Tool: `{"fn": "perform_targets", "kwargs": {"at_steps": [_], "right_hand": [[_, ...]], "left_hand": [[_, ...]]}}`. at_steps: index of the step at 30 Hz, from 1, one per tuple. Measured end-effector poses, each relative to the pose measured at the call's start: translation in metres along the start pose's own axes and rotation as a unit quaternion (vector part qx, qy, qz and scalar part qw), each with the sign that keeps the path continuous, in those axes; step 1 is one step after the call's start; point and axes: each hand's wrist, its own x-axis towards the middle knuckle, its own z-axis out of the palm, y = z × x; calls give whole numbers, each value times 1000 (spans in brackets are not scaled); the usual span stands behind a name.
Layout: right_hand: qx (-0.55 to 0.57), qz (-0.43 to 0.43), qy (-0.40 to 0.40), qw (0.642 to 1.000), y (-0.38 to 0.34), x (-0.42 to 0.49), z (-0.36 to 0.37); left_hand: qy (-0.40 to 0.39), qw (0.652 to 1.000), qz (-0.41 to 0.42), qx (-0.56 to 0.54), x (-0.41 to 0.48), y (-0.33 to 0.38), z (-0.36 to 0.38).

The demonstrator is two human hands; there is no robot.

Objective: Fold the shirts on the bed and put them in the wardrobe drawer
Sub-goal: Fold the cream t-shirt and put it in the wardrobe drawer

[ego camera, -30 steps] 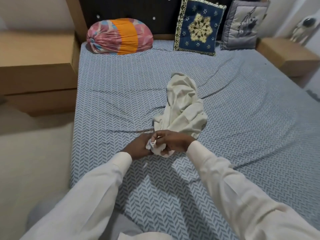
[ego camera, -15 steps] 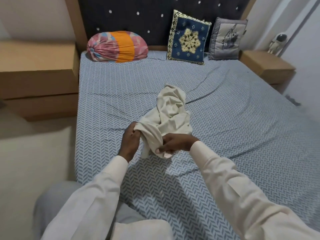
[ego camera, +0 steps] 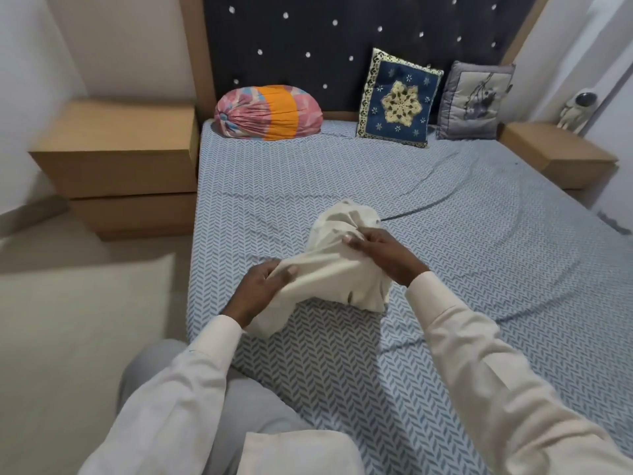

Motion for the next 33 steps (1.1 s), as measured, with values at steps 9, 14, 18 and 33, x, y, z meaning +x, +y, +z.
{"fn": "perform_targets", "kwargs": {"at_steps": [9,14,18,33], "right_hand": [[34,161,-231,959,7,-20,-6],[-41,112,-178,977,-9,-8,-9],[-144,160,-330,919,-17,-13,-8],[-205,134,-39,969,95,-25,36]], "left_hand": [[85,992,35,86,-6,-6,-30],[77,988,55,119,-7,8,-40],[-137,955,-93,246,-9,10,-47],[-179,895,-114,392,-40,-63,21]]}}
